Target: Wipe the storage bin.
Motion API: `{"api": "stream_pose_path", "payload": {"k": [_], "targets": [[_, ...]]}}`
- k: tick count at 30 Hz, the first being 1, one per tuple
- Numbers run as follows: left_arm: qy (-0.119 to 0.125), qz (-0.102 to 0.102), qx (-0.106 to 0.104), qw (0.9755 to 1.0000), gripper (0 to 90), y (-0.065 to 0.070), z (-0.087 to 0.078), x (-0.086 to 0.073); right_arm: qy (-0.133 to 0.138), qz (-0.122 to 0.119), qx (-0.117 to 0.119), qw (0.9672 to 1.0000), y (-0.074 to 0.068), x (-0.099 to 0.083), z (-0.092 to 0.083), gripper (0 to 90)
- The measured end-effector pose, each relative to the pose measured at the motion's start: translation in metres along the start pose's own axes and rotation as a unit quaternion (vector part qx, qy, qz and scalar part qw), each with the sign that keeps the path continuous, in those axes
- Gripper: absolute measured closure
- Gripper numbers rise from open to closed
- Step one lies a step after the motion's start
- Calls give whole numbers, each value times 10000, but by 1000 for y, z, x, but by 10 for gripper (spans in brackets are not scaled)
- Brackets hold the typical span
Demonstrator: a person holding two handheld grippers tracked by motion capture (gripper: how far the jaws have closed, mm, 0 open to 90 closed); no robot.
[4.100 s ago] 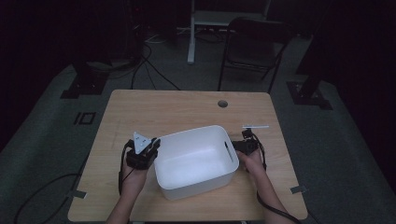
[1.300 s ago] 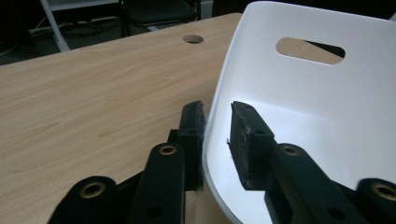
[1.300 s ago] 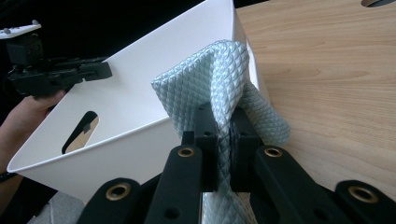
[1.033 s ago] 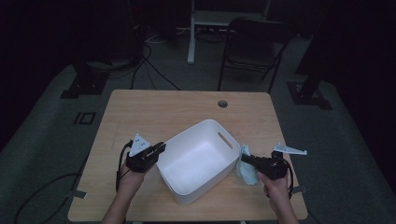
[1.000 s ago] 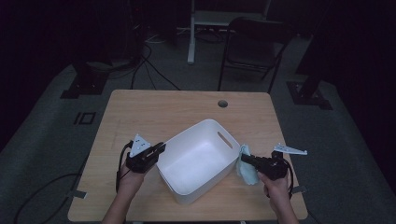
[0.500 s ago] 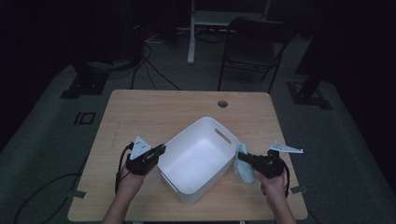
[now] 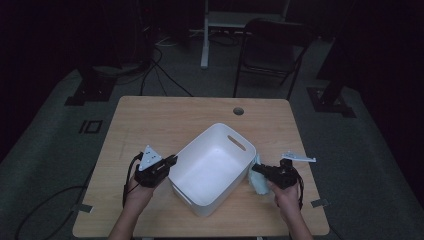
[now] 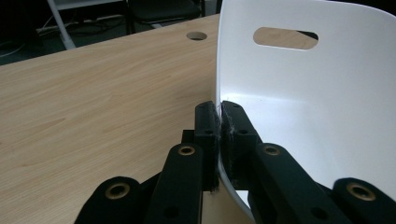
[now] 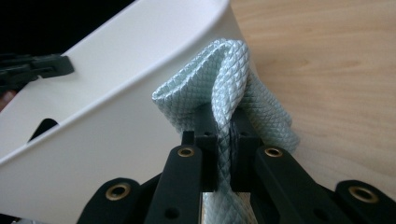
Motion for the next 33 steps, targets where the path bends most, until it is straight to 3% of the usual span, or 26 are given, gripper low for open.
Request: {"api": "stream_pose_path", "payload": {"k": [12,15,16,20,28,33], "targets": [[-10,36,21,10000,855,0,0,0,-423,441,-311,9976,29,-22,15,845],[-17,20,22,10000,856,0,0,0,-454,442,-357,9974,32,-24,16,845],[-14,11,27,10000,856,0,0,0,-526,492,-462,9963,36,-28,19,845],[-21,-1,56,10000,856,0,0,0,-535,582,-452,9958,39,-29,20,845],[-13,160,133,9998,837,2,0,0,-288,417,-151,9986,13,-15,10,846],[-18,102,138,9999,847,2,0,0,-22,146,219,9997,-18,1,1,845]]}}
Point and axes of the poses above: each handheld gripper's, and its own axes: z roughly forward along the jaws, x roughly out of its top, y roughly to its right, the point moved 7 cm from there along z, roughly forward along the jaws, and after that the axes turned 12 degrees about x, right-handed, at the moved point
